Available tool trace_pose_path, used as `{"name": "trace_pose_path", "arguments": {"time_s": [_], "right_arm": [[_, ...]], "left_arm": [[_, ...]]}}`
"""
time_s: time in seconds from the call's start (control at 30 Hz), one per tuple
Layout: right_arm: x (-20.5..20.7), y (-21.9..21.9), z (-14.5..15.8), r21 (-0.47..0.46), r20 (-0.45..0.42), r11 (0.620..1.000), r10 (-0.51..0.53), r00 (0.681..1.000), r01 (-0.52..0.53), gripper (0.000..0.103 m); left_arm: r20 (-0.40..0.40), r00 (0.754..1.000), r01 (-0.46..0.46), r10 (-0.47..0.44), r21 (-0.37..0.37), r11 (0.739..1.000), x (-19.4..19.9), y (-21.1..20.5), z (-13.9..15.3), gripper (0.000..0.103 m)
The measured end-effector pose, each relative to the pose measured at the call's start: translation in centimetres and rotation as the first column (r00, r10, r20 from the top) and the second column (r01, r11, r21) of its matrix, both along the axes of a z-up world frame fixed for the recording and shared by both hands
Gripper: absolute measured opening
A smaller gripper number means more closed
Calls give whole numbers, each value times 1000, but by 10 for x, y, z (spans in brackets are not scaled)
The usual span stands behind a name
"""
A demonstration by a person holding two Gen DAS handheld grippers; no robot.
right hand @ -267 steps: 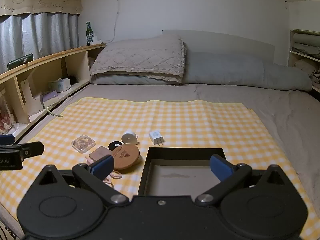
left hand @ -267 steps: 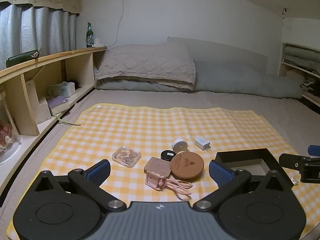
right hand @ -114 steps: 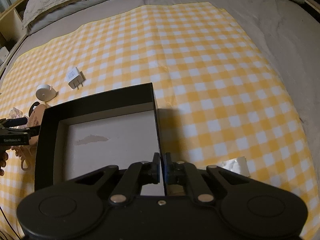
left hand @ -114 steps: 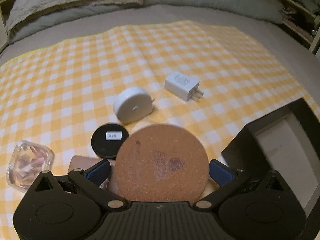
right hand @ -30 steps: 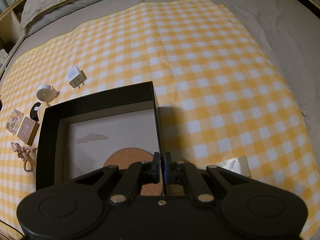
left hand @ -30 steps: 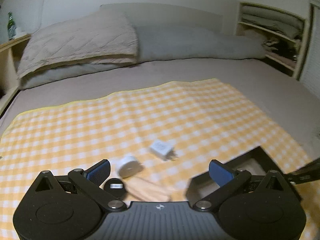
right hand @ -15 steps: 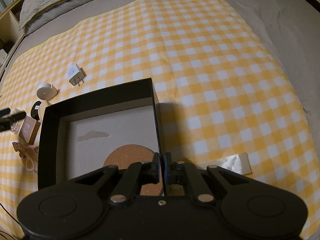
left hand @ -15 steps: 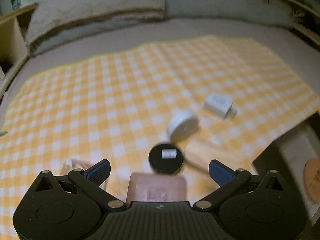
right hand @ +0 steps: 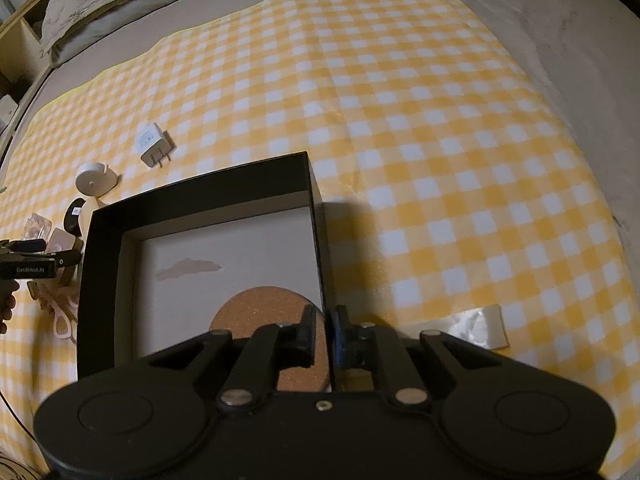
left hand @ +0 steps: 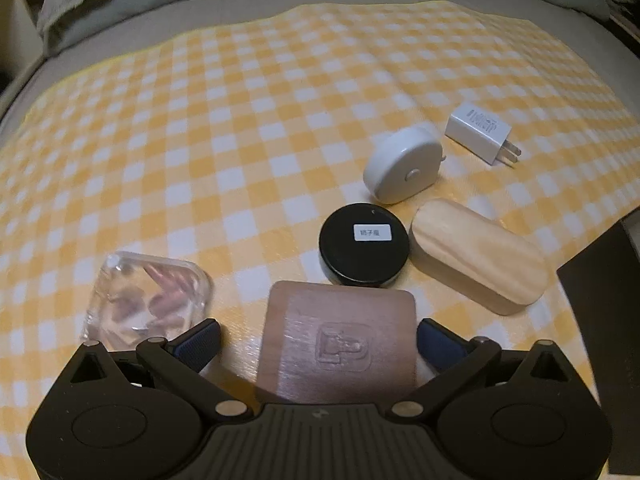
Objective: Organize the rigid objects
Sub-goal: 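Reach the left tool to the square wooden coaster and grasp it, then carry the wooden coaster with the left tool into the box and release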
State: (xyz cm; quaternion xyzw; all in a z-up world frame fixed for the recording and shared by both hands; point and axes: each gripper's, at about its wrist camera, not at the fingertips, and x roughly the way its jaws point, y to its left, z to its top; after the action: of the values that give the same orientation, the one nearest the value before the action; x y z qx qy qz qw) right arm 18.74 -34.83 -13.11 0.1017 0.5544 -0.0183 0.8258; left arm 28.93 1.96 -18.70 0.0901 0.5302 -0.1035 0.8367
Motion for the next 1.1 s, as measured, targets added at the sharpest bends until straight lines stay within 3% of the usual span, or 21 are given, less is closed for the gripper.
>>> {"name": "trace_pose_path", "arguments": {"time_s": [0.13, 0.2, 0.43, 0.57, 0.73, 0.93, 1.1], "right_arm": [[1, 2, -2, -5, -12, 1000, 8, 1000, -8, 10], [0, 2, -3, -14, -25, 1000, 10, 1000, -10, 10], [-6, -1, 0, -17, -28, 1000, 21, 999, -22, 8], [-8, 3, 1, -37, -24, 998, 46, 999, -46, 4], [-6, 5, 2, -46, -22, 997, 56, 998, -57, 4], [-7, 6, 1, -47, -21, 997, 57, 998, -58, 4], [-7, 6, 1, -46, -21, 997, 59, 998, -60, 4]], "left_arm": [[-12, 1000, -15, 15, -8, 1000, 2, -3, 2, 88], [-22, 1000, -19, 19, -18, 1000, 5, -5, 3, 76], [-59, 990, -134, 129, -78, 988, 16, 2, 17, 76], [-62, 975, -222, 215, -153, 963, 7, 16, 34, 76], [-7, 964, -258, 265, -250, 933, -7, 14, 70, 76], [-5, 974, -207, 226, -415, 886, -25, -26, 103, 76], [-44, 984, -168, 172, -532, 830, -30, -81, 110, 76]]}}
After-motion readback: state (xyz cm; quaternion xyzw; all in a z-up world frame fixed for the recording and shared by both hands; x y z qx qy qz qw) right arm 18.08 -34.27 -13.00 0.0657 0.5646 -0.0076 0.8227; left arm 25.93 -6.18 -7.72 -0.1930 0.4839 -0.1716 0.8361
